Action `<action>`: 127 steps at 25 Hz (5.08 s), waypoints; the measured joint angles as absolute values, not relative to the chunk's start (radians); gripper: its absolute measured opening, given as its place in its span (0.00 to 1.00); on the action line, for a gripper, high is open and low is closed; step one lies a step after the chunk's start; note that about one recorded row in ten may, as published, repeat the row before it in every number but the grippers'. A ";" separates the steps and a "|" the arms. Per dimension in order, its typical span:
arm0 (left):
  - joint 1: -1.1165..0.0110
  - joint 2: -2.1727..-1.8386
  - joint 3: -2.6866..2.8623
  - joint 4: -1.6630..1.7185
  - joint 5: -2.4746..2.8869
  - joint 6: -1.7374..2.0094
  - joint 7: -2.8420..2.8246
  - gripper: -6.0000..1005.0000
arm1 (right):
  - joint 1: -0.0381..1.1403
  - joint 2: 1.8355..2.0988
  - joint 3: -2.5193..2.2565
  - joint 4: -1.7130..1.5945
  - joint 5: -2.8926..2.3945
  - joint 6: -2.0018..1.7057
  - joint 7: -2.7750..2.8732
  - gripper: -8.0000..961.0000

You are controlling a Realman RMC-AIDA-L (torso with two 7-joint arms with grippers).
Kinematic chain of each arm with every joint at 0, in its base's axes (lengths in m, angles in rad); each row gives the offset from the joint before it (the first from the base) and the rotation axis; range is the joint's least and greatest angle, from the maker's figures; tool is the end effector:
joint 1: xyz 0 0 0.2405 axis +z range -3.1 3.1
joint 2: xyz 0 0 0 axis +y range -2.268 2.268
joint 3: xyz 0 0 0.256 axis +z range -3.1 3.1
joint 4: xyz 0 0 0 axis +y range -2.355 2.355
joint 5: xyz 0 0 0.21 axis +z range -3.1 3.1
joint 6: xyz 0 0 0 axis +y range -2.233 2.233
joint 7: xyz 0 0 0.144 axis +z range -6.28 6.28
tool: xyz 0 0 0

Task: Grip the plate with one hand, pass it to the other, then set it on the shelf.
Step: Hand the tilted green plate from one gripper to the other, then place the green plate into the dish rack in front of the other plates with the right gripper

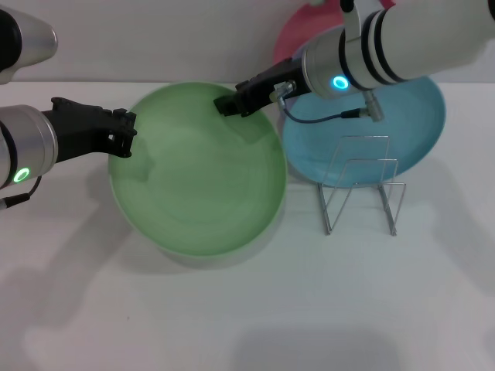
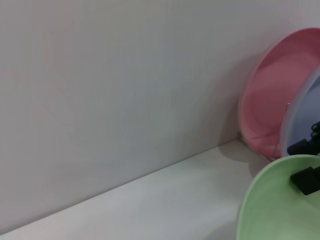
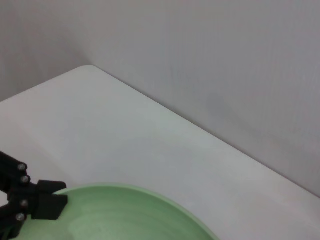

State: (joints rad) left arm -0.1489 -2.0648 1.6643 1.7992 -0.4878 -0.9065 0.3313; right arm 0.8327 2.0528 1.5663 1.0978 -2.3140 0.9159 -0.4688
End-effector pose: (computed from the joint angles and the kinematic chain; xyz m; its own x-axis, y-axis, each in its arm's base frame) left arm -0.1648 0.3355 0.0326 0.8291 0.4523 0.3286 0.5368 -0.4801 -0.6938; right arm 0.0782 0.4270 -0.0484 0.8537 -0.4723 -0.2194 -0.5184 -0.7308 -0.4441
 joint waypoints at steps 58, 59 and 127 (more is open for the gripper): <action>-0.043 -2.066 1.903 0.893 -0.486 0.960 0.135 0.79 | 0.038 2.081 1.447 1.434 -0.963 0.604 -2.250 0.05; -0.049 -2.066 1.903 0.879 -0.486 0.961 0.122 0.79 | 0.036 2.080 1.462 1.370 -0.859 0.686 -2.358 0.05; -0.131 -2.068 1.962 0.649 -0.477 0.952 0.026 0.79 | 0.158 2.078 2.159 0.878 -1.118 1.416 -2.754 0.04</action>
State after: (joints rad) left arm -0.1309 -2.0678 1.9622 0.6488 -0.4774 0.9517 0.0265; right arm 0.1580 2.0776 2.1586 0.8777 -1.1184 1.4163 -2.7544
